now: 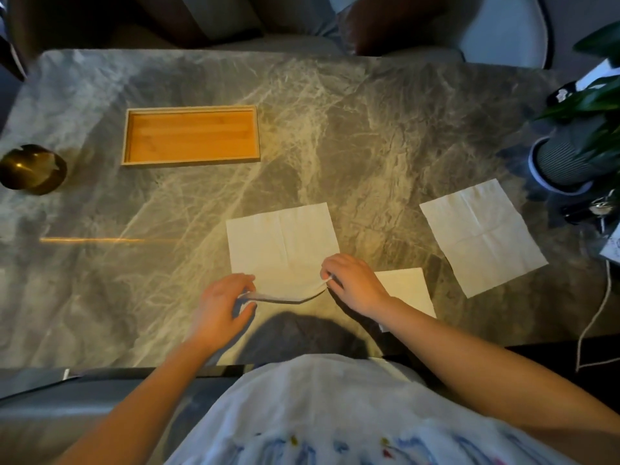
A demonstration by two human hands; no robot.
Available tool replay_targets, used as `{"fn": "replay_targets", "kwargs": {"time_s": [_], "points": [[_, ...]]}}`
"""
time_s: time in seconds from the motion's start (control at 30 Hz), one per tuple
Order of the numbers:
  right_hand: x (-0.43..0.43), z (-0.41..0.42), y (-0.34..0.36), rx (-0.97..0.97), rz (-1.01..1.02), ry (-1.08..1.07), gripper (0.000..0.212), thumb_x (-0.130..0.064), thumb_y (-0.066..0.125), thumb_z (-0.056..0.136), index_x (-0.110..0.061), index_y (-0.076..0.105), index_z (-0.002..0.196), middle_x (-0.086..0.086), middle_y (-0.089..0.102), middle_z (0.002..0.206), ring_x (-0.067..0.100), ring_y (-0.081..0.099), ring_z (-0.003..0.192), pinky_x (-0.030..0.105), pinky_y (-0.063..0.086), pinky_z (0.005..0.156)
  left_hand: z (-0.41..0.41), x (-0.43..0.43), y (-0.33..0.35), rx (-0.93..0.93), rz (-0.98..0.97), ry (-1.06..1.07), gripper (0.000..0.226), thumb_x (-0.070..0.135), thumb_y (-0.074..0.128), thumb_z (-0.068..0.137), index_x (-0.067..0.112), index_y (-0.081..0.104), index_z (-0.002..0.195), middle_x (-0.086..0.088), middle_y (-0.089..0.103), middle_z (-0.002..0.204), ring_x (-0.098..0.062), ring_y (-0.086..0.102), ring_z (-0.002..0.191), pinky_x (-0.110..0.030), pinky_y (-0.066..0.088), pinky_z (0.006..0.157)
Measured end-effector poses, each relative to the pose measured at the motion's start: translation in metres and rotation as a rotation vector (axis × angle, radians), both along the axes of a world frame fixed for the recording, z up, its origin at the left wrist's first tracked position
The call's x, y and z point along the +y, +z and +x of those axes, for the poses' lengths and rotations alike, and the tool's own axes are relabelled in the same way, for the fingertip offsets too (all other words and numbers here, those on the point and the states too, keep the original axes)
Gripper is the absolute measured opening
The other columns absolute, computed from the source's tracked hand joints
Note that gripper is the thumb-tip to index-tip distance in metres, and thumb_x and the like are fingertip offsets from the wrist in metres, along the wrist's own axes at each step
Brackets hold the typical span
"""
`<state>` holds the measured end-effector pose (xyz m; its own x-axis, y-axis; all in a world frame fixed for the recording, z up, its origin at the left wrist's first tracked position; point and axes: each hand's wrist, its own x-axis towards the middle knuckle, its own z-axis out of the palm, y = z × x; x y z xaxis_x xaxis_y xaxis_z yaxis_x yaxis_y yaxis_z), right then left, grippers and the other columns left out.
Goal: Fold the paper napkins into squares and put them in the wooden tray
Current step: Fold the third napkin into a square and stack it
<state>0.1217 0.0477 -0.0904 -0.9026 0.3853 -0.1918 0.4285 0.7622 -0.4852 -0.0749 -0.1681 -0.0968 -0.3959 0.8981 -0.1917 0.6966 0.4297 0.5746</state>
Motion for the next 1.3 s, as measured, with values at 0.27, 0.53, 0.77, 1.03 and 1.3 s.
{"fn": "replay_targets", "kwargs": {"time_s": [0.27, 0.53, 0.77, 1.03, 1.3], "points": [[-0.007, 0.012, 0.005, 0.009, -0.080, 0.036, 0.007, -0.016, 0.056, 0.089, -0.020, 0.055, 0.095, -0.003, 0.060, 0.099, 0.015, 0.054, 0.091, 0.035, 0.047, 0.079, 0.006, -0.014, -0.009, -0.014, 0.084, 0.101, 0.021, 0.011, 0.064, 0.084, 0.014, 0.068, 0.103, -0.006, 0.067, 0.118, -0.026, 0.060, 0.109, -0.034, 0.043, 0.093], [-0.001, 0.023, -0.001, -0.210, -0.036, 0.126, 0.091, -0.039, 0.077, 0.070, -0.033, 0.024, 0.143, -0.006, 0.014, 0.158, 0.017, 0.005, 0.146, 0.040, 0.016, 0.115, 0.013, -0.008, -0.011, -0.146, 0.165, 0.271, 0.019, 0.006, 0.047, 0.092, 0.024, 0.052, 0.094, 0.000, 0.069, 0.097, -0.021, 0.062, 0.080, -0.041, 0.052, 0.063], [0.000, 0.014, -0.002, -0.019, 0.009, 0.092, 0.046, -0.005, 0.066, 0.077, -0.026, 0.061, 0.118, -0.006, 0.054, 0.134, 0.019, 0.043, 0.126, 0.033, 0.034, 0.097, 0.009, -0.011, -0.015, -0.151, 0.089, 0.364, 0.029, 0.037, 0.034, 0.097, 0.024, 0.053, 0.116, 0.003, 0.067, 0.077, -0.014, 0.063, 0.066, -0.037, 0.051, 0.057], [0.001, -0.001, -0.005, -0.007, -0.324, -0.345, 0.006, -0.026, 0.064, 0.088, -0.025, 0.068, 0.092, -0.009, 0.067, 0.083, 0.011, 0.061, 0.078, 0.035, 0.053, 0.070, 0.008, -0.012, -0.023, -0.034, 0.058, 0.439, 0.021, 0.028, 0.058, 0.089, 0.017, 0.061, 0.107, -0.001, 0.068, 0.073, -0.014, 0.062, 0.064, -0.033, 0.051, 0.057], [-0.001, -0.001, -0.010, -0.079, -0.323, -0.480, 0.021, -0.030, 0.060, 0.091, -0.010, 0.058, 0.084, 0.009, 0.064, 0.074, 0.027, 0.061, 0.070, 0.045, 0.051, 0.066, 0.011, -0.008, -0.023, 0.018, -0.054, 0.549, 0.024, 0.030, 0.055, 0.091, 0.017, 0.049, 0.072, 0.001, 0.056, 0.056, -0.016, 0.053, 0.053, -0.035, 0.046, 0.058]]}}
